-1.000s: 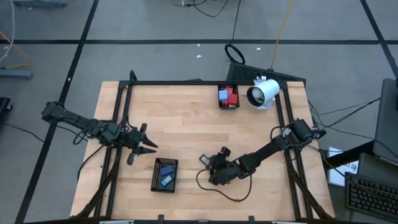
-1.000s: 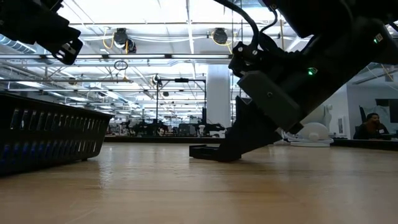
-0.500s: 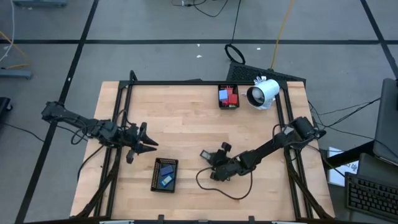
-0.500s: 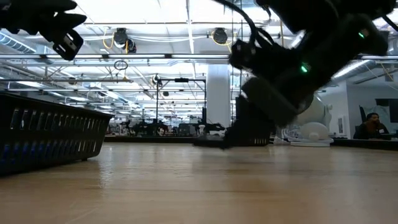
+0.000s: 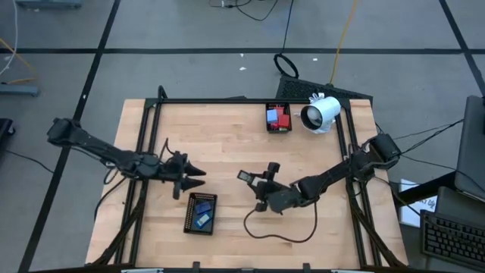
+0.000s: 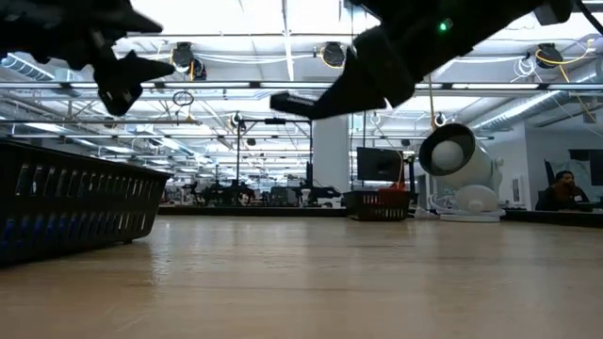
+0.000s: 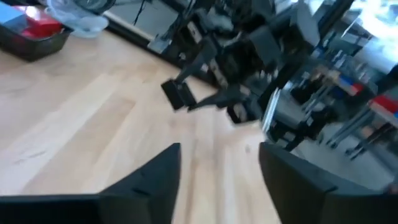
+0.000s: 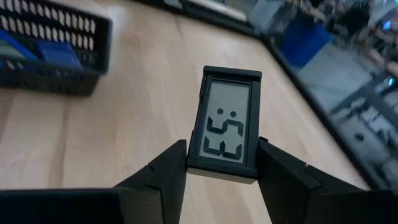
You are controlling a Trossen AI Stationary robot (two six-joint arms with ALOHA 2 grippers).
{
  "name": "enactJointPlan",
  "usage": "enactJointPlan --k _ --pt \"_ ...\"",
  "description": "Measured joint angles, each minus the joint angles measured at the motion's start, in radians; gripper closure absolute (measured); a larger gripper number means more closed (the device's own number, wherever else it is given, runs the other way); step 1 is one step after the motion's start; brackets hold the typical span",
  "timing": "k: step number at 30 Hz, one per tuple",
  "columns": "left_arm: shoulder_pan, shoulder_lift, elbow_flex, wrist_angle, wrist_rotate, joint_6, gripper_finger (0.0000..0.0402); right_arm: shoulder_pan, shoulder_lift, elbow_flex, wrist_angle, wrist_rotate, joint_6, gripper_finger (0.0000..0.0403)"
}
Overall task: Pick & Place Office items
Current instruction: Put the black digital clock into the bottom black basket
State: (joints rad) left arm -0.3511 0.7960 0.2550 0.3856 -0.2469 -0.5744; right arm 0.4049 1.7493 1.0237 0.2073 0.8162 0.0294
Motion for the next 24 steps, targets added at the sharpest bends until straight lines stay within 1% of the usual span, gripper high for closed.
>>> enactJointPlan --k 4,6,9,13,17,24 --pt "0.014 0.118 0.000 0.169 -0.016 -0.032 0.0135 0.000 0.000 0.000 0.088 0.001 -0.108 0.0245" --pt "0.030 0.170 0.000 0.214 -0.017 -0.064 0.0116 0.002 0.000 0.000 0.112 0.003 -0.151 0.0246" --pt "0.062 0.240 0.000 0.263 -0.017 -0.107 0.0097 0.002 0.000 0.000 0.154 0.003 -0.195 0.0244" --pt "0.099 0.316 0.001 0.340 -0.012 -0.160 0.0088 0.000 0.000 0.000 0.194 -0.002 -0.238 0.0244" --pt "0.122 0.379 0.030 0.350 0.023 -0.169 0.0091 0.000 0.000 0.000 0.193 -0.002 -0.240 0.0245" --pt "0.129 0.507 0.163 0.353 0.035 -0.097 0.0091 0.000 0.000 0.000 0.193 -0.004 -0.234 0.0244"
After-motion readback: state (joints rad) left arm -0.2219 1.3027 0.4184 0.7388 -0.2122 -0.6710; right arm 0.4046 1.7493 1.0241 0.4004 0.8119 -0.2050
